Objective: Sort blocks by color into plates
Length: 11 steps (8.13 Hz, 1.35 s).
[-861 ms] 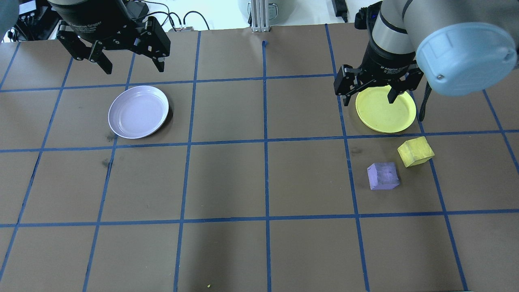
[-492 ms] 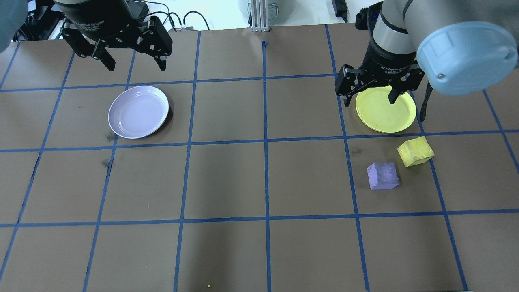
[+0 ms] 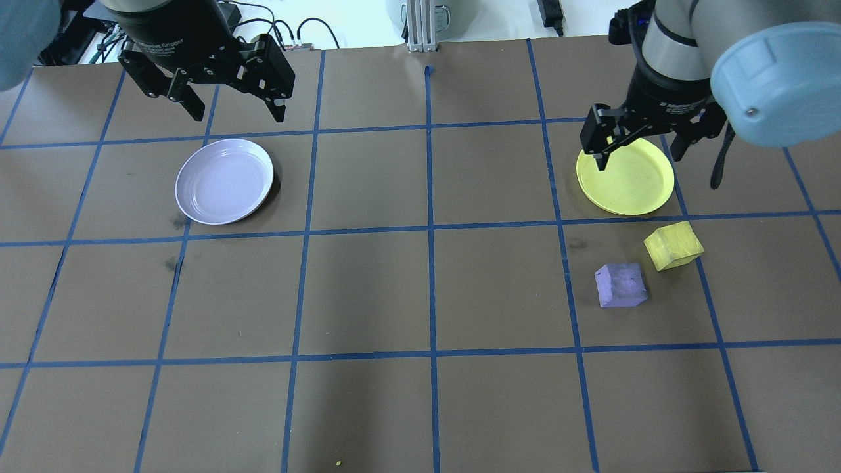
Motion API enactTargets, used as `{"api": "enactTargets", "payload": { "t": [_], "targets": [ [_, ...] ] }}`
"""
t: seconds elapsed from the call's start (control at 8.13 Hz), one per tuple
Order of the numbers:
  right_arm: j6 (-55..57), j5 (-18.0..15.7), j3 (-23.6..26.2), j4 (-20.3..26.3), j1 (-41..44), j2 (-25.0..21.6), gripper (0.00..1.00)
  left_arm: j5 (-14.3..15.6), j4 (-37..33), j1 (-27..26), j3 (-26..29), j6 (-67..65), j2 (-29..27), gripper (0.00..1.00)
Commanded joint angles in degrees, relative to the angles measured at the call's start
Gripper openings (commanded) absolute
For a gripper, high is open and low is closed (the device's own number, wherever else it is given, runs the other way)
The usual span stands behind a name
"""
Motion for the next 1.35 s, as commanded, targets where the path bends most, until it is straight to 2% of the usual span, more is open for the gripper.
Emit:
{"api": "enactTargets", "payload": {
  "t": [0.0, 0.12, 0.25, 0.37, 0.86, 1.23],
  "targets": [
    [-12.95, -0.53, 2.46, -1.51, -9.57, 0.47, 0.99, -0.71, -0.06, -0.47, -0.24, 1.11, -0.11, 1.0],
    [-19.44, -0.7, 4.92, -5.35, -12.21, 0.65, 1.0, -0.28, -0.23, -0.47, -0.41, 1.11, 1.28, 1.0],
    [-25.25, -0.62, 7.29, -7.22, -14.24, 1.52, 1.0, -0.36, -0.15, -0.47, -0.5, 3.72, 1.3, 1.0],
    [-27.92, -0.44, 8.71, -9.59, -15.57, 3.88, 1.0, -0.71, 0.2, -0.39, -0.41, 3.84, 0.86, 1.0],
    [-40.56, -0.44, 9.16, -11.45, -18.64, 10.48, 1.0, -0.62, -0.41, -0.39, -0.41, 3.31, 1.3, 1.0],
    [-32.09, -0.62, 9.43, -10.93, -18.92, 13.38, 1.0, -0.27, -0.41, -0.39, -0.33, 3.31, 2.09, 1.0]
  ]
}}
